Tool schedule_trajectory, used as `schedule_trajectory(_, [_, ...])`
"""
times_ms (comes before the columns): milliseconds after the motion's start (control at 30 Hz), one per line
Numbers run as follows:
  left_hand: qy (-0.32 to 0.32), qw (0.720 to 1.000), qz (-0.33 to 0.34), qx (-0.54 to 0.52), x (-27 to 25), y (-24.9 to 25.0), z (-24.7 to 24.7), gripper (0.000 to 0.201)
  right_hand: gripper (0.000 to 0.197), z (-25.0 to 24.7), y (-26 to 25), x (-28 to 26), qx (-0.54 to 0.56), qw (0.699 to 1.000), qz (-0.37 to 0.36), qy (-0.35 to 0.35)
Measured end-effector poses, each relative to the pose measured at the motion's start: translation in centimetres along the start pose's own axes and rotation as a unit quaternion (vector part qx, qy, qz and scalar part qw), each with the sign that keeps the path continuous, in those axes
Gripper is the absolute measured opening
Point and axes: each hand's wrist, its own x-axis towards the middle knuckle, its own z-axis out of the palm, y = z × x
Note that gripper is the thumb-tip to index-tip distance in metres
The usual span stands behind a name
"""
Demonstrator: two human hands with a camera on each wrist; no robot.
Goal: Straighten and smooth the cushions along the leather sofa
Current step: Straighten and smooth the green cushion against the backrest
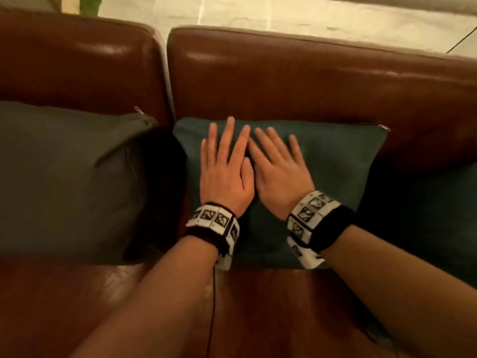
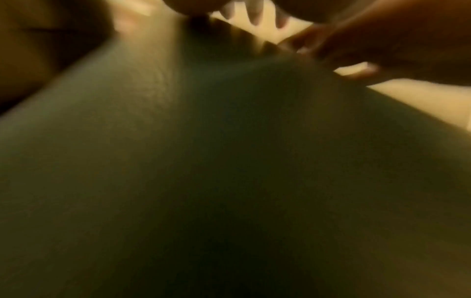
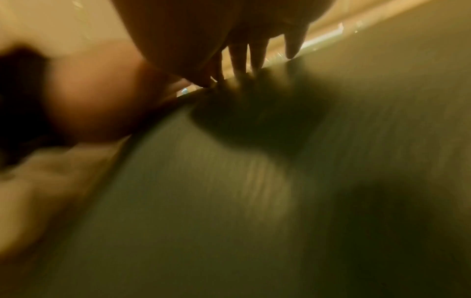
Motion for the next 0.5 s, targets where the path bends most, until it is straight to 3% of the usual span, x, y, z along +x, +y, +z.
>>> schedule_trajectory(100, [-0.083,0.990,0.044,0.101,2.2,-2.7,0.7,0.058,0.059,1.2,1.9,-0.7,-0.014,0.998,0.060,-0.009])
schedule_trajectory(200, [-0.088,0.986,-0.009,0.139,1.6,-5.1,0.3,0.061,0.062,1.1,9.0,-3.9,-0.029,0.986,0.163,-0.019])
schedule_trajectory(333, [-0.081,0.984,-0.031,0.154,1.9,-3.3,-0.8,0.062,0.069,-0.6,15.3,-7.2,-0.022,0.945,0.319,-0.067])
schedule_trajectory(400, [-0.064,0.985,-0.019,0.157,3.1,-1.3,-1.3,0.062,0.069,-1.6,14.7,-6.2,-0.022,0.952,0.303,-0.034])
schedule_trajectory(500, [-0.104,0.983,0.041,0.146,6.2,2.2,-0.7,0.059,0.059,-2.4,11.1,-1.5,0.011,0.984,0.175,0.014])
